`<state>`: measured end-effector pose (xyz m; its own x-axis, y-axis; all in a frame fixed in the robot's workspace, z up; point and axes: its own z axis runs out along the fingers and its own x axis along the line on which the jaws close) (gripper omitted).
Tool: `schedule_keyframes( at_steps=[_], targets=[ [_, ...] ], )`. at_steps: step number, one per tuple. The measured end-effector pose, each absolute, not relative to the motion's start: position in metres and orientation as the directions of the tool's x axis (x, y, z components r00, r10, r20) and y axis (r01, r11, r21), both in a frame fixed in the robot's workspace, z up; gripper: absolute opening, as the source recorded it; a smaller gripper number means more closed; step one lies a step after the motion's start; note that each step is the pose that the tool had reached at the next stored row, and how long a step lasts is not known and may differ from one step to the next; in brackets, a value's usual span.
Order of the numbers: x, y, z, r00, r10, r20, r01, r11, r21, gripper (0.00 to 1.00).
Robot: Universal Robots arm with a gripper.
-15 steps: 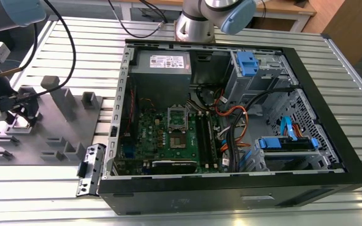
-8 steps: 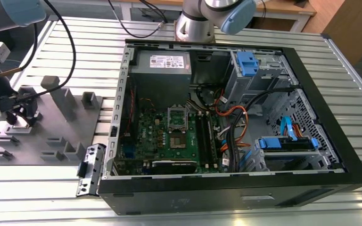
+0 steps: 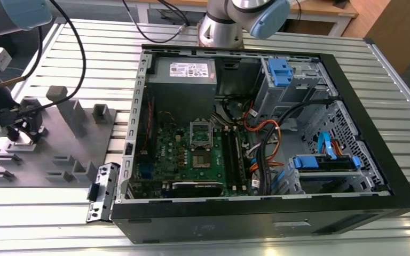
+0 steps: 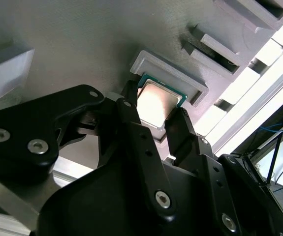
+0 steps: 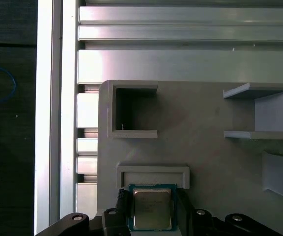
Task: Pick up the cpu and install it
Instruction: 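Pick up the cpu and move it towards the insertion slot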
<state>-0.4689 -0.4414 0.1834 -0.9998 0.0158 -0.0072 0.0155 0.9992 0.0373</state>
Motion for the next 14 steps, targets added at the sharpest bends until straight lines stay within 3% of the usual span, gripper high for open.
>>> schedule_keyframes(
  at_steps=[14],
  targets=[
    [-0.4688, -0.4414, 0.1930, -1.000, 0.016, -0.007, 0.015, 0.999, 0.037, 0.47]
  ],
)
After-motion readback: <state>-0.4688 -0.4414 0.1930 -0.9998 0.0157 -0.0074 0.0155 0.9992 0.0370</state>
